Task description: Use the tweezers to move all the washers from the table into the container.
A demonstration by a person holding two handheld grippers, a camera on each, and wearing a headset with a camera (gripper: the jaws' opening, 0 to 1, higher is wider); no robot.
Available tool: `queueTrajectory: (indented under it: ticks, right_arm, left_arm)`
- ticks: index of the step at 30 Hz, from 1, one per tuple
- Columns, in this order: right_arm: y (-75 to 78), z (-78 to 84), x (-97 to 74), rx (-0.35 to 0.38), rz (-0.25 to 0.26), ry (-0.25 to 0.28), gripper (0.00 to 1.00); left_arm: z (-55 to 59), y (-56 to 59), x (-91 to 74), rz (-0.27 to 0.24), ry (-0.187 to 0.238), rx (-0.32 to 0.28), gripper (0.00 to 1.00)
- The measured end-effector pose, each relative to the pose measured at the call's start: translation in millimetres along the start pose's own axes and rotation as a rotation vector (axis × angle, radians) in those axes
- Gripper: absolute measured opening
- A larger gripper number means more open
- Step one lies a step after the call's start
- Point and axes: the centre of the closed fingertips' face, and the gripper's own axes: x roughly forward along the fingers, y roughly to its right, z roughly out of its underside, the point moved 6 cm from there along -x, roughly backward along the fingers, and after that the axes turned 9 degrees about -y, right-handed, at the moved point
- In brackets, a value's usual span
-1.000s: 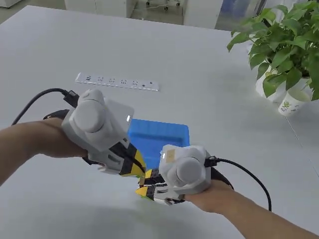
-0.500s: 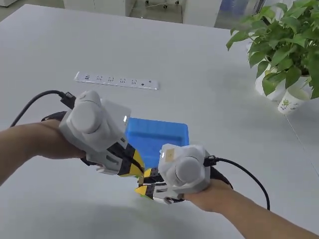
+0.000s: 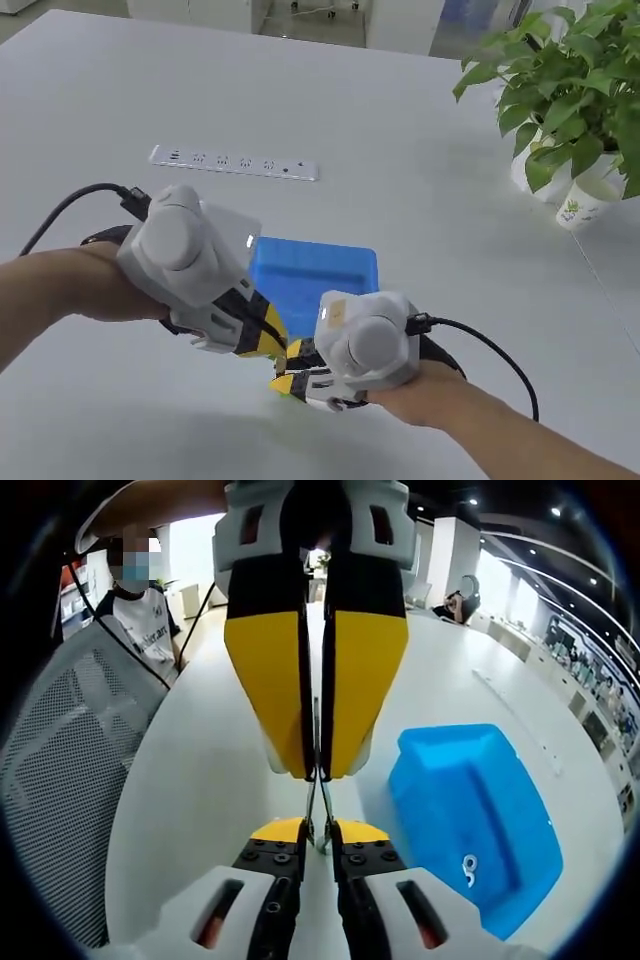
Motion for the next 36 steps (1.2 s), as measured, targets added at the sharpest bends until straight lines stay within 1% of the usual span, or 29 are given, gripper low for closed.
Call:
queueTrajectory:
  ticks: [8,19,23,30,36]
  right_arm:
    - [-1.1,0.5,0.0,0.015,0.0,-0.001,0.11]
    - [-1.4,-0.8,-0.4,0.014,-0.001,-0.006,0.1]
    - [-1.3,-2.9,-2.6,0.012,-0.003,-0.005,0.1]
    - [1.2,-8.7,-10.8,-0.003,-0.003,-0.01,0.1]
    - [2.1,-15.6,-16.7,-0.007,-0.008,-0.004,0.1]
  left_arm:
    - [-0.9,1.3,0.1,0.004,0.004,-0.003,0.05]
    - [-0.8,0.9,-1.5,0.006,0.002,-0.013,0.05]
    - [-2.3,0.5,-4.2,0.005,0.004,-0.016,0.05]
    - [-7.7,-0.6,-12.4,-0.005,0.021,-0.027,0.05]
    - [-11.8,-2.5,-20.6,0.0,0.017,-0.034,0.05]
